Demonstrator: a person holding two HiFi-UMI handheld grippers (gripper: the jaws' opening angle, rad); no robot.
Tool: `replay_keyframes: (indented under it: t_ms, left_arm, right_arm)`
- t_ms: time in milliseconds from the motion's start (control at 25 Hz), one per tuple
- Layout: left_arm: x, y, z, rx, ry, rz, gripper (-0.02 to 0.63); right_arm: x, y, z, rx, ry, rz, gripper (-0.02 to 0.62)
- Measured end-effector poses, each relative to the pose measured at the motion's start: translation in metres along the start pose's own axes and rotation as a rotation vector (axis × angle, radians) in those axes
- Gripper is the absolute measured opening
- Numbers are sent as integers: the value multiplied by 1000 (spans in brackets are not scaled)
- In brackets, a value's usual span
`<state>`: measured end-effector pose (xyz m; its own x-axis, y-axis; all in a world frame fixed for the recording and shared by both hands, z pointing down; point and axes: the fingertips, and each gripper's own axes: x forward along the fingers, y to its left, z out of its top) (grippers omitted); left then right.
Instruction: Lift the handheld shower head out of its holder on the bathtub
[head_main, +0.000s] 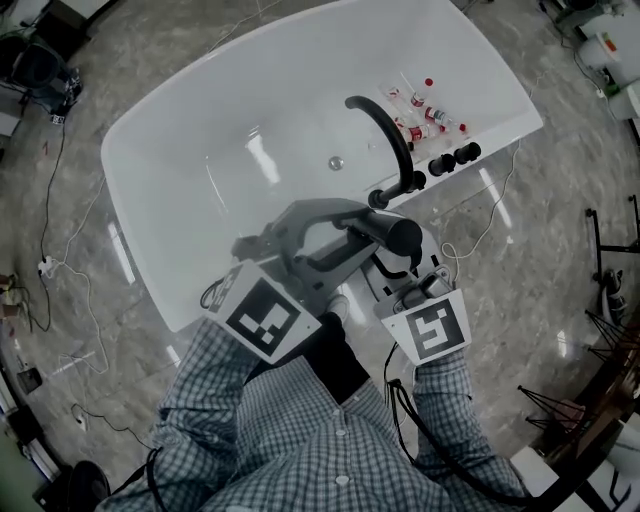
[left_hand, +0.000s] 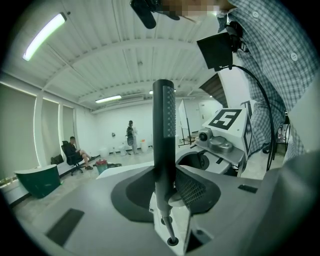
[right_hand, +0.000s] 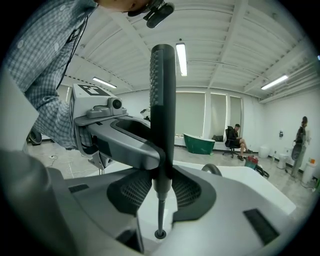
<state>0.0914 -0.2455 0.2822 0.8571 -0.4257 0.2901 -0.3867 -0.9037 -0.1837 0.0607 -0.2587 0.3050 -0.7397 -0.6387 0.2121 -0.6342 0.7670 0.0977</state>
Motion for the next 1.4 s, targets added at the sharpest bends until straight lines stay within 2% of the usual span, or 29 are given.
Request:
replay_keyframes:
  t_ms: [840,1400]
  left_arm:
    - [-51,-1,129,128,-73,21,127]
    - [-69,10,199,178,-173,18,127]
  right_arm:
    - [-47,3,130,-27,-85,-31,123]
    - [-67,-7,198,-25,-148,-52,123]
